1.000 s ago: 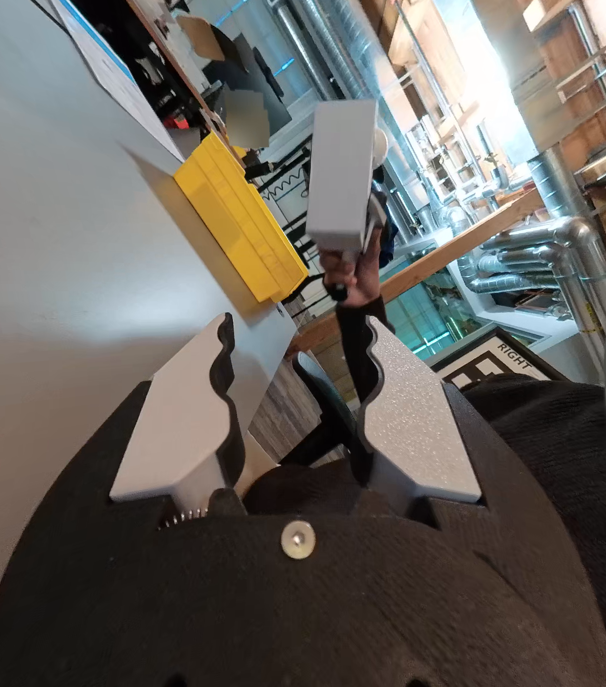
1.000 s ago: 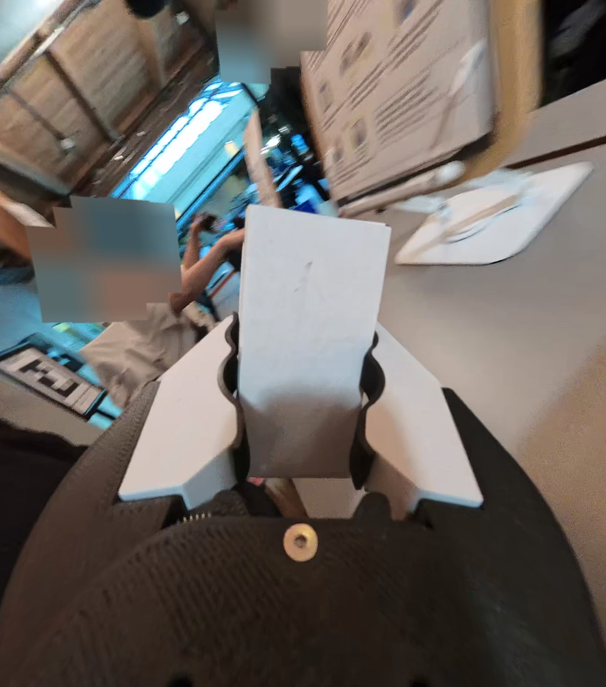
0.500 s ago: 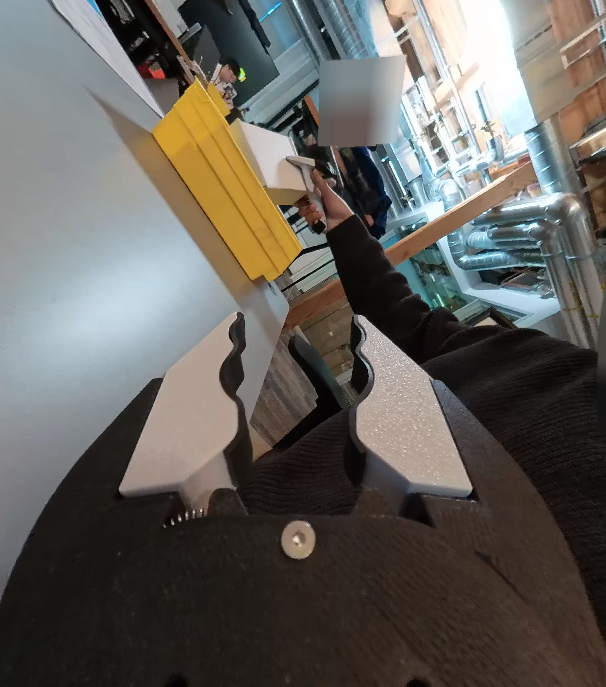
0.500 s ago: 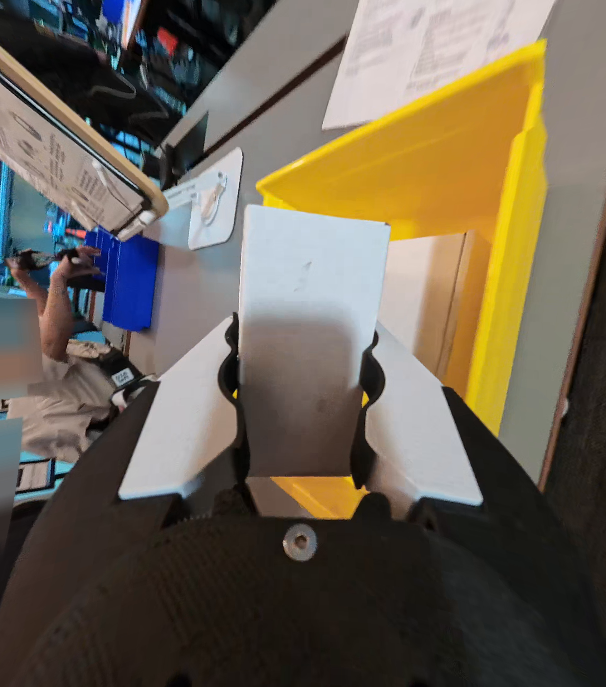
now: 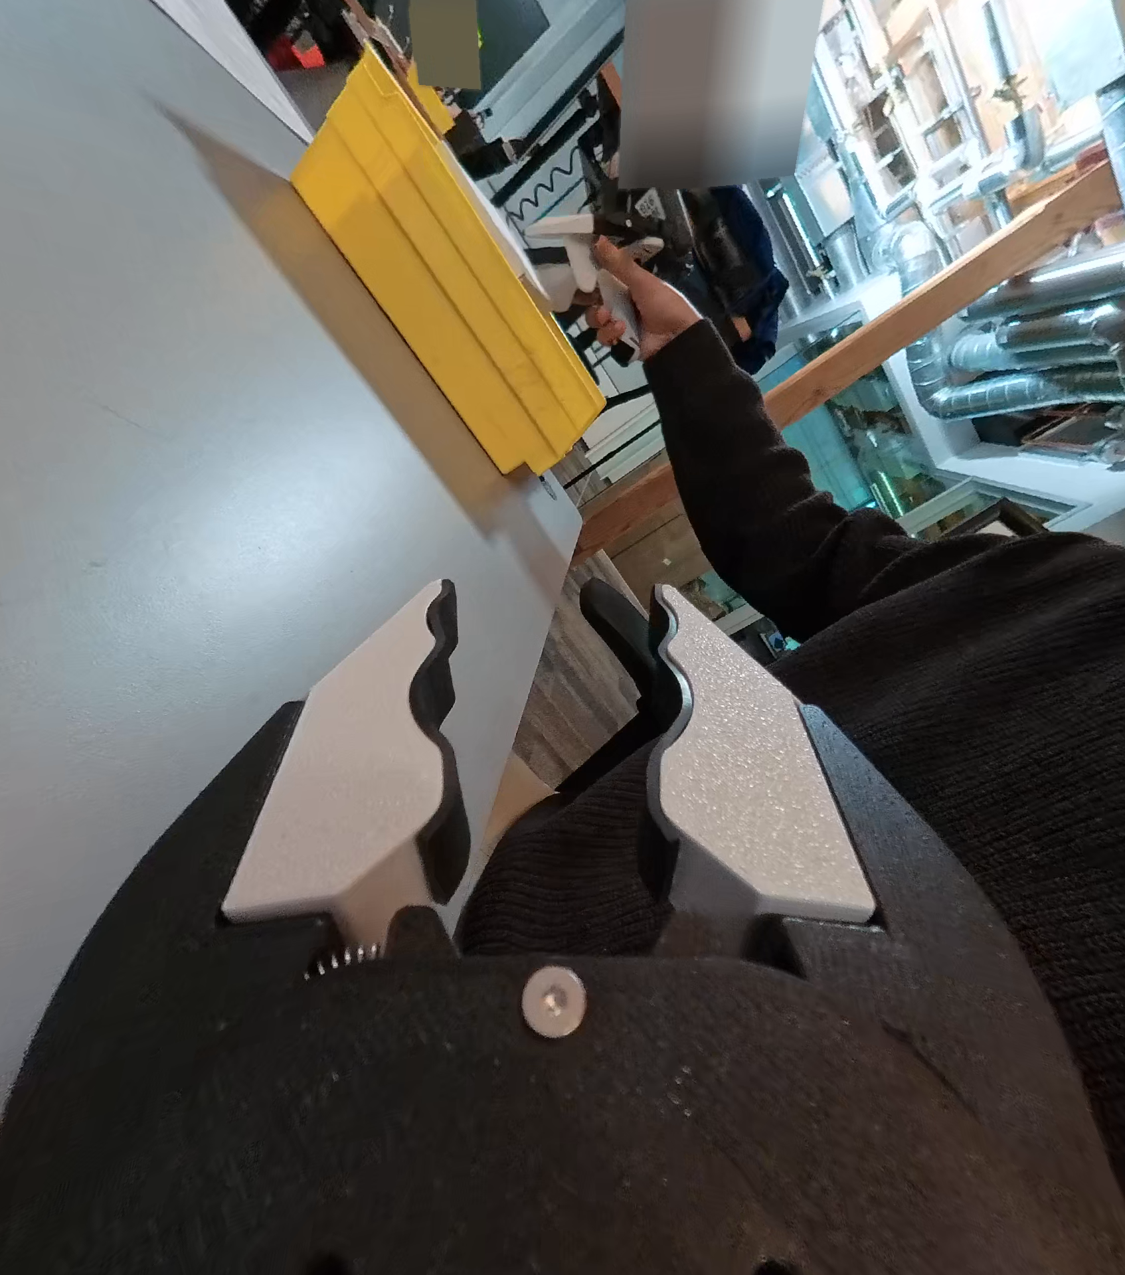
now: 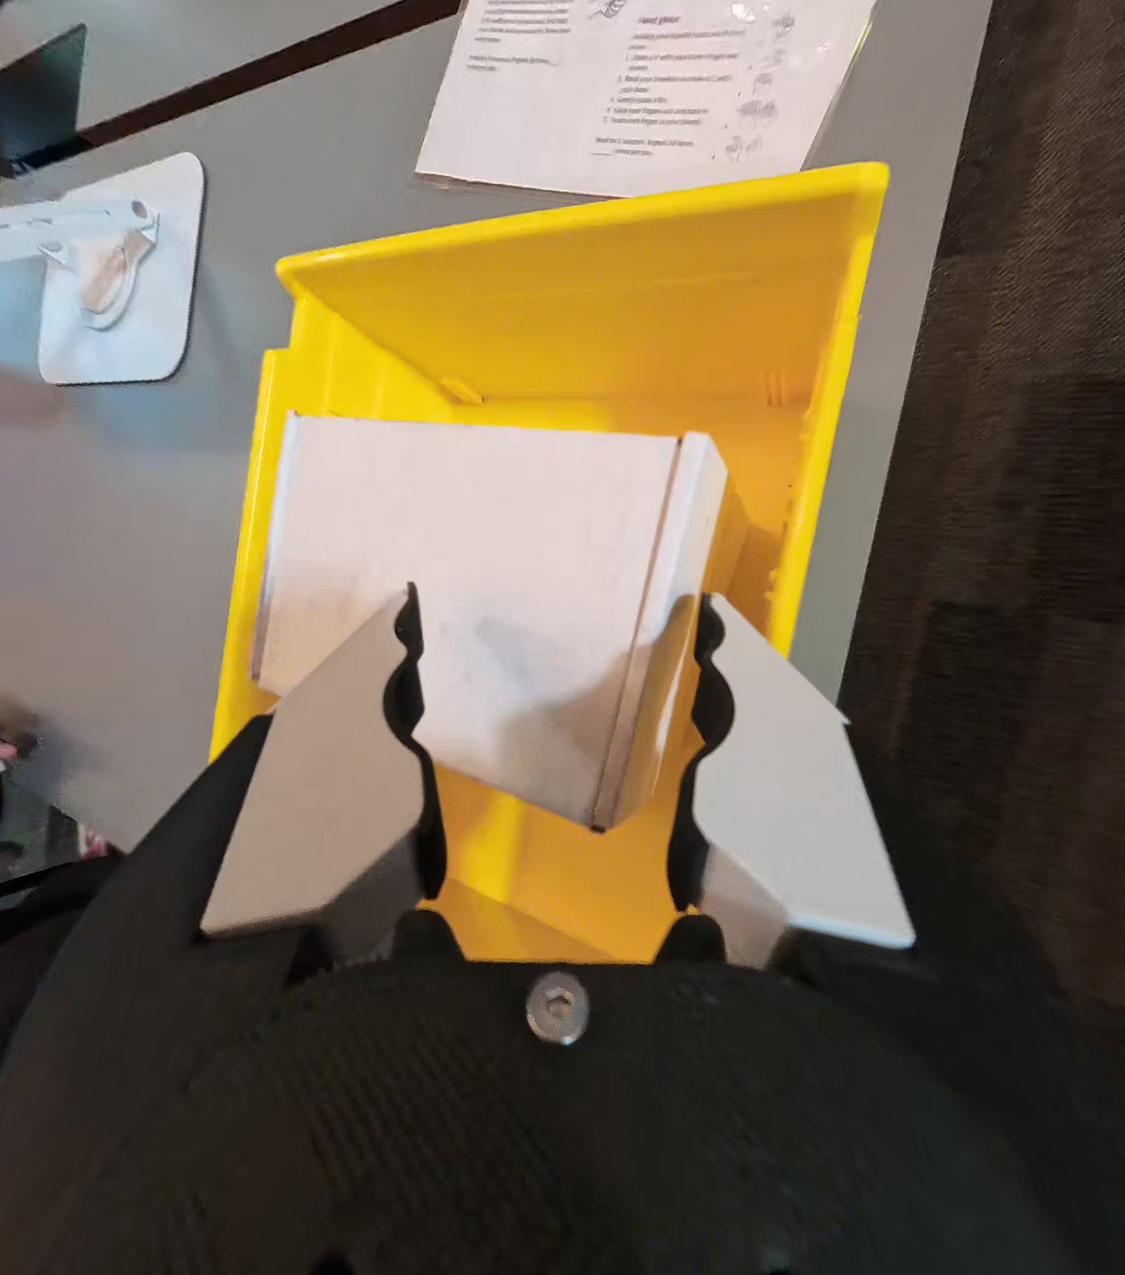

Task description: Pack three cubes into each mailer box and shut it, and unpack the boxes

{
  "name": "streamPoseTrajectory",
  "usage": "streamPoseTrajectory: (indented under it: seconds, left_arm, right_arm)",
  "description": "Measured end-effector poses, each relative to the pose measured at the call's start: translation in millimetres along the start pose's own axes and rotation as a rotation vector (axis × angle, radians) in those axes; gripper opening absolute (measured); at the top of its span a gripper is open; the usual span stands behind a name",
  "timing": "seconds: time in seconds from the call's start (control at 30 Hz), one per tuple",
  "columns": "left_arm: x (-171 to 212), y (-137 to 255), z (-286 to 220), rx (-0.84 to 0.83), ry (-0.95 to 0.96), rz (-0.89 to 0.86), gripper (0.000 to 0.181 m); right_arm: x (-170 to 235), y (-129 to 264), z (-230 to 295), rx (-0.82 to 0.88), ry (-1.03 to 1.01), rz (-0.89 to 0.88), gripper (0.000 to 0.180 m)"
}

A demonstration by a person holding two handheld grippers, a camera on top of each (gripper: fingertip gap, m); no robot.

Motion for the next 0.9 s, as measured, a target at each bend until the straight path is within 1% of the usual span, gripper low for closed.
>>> streamPoseTrajectory:
  seconds: [0.07,0.17,0.27,0.37,0.43,0.5,0.53,0.57,0.6,0.67,0.7,0.77,0.83,0.9]
  left_arm:
    - [-0.3,-0.1,0.3,0.008,0.008,-0.001,0.052]
    - [-0.1,-0.3,-1.5,0.024,0.017,-0.006,0.053]
    - [0.3,0.2,-5.4,0.027,-0.001,-0.009,0.053]
    - [1.0,0.2,-9.3,0.027,-0.021,-0.012,0.053]
    - [2.1,0.6,-12.5,0.031,-0.030,-0.019,0.053]
    - [4.1,1.3,-15.0,0.028,-0.044,-0.019,0.053]
    - [5.4,1.3,-15.5,0.020,-0.051,-0.014,0.053]
    - [6.7,1.1,-15.9,0.013,-0.061,-0.006,0.053]
    - [7.6,0.5,-16.0,0.005,-0.076,0.009,0.054]
    - [9.9,-2.6,-12.3,-0.041,-0.114,0.068,0.061]
    - [11.0,-4.2,-9.6,-0.072,-0.138,0.103,0.063]
    - [11.2,-6.2,-7.8,-0.117,-0.199,0.133,0.063]
    - [10.2,-7.9,-9.5,-0.143,-0.248,0.132,0.058]
    - [10.5,-9.4,-11.6,-0.173,-0.290,0.126,0.055]
  right_arm:
    - [1.8,7.4,6.1,0.021,0.010,-0.020,0.084]
    - [2.8,27.1,19.7,0.059,0.053,-0.130,0.084]
    - [14.8,50.3,44.0,0.078,0.120,-0.334,0.082]
    - [49.0,61.1,69.9,0.137,0.183,-0.564,0.077]
    - [80.9,59.7,79.6,0.267,0.230,-0.664,0.077]
    - [114.2,57.5,79.0,0.487,0.253,-0.741,0.073]
    - [129.6,54.7,76.6,0.576,0.260,-0.771,0.067]
    - [143.6,49.4,73.4,0.628,0.268,-0.784,0.061]
    - [156.1,41.8,69.5,0.646,0.268,-0.762,0.060]
    - [174.7,29.3,64.5,0.641,0.233,-0.688,0.062]
    - [179.2,26.7,65.7,0.625,0.220,-0.684,0.064]
    - [179.2,28.4,71.6,0.596,0.211,-0.728,0.065]
    - [175.6,29.7,73.1,0.584,0.200,-0.766,0.070]
    - [174.8,27.6,69.8,0.644,0.187,-0.738,0.072]
Point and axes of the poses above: each gripper's, where its closed fingertips meet, y back along the fingers, x out of its underside, z = x × y across the jaws, the point moved 10 cm from there along y, back along the fingers, and after that the axes turned 7 degrees about -x, right-handed, at the moved point
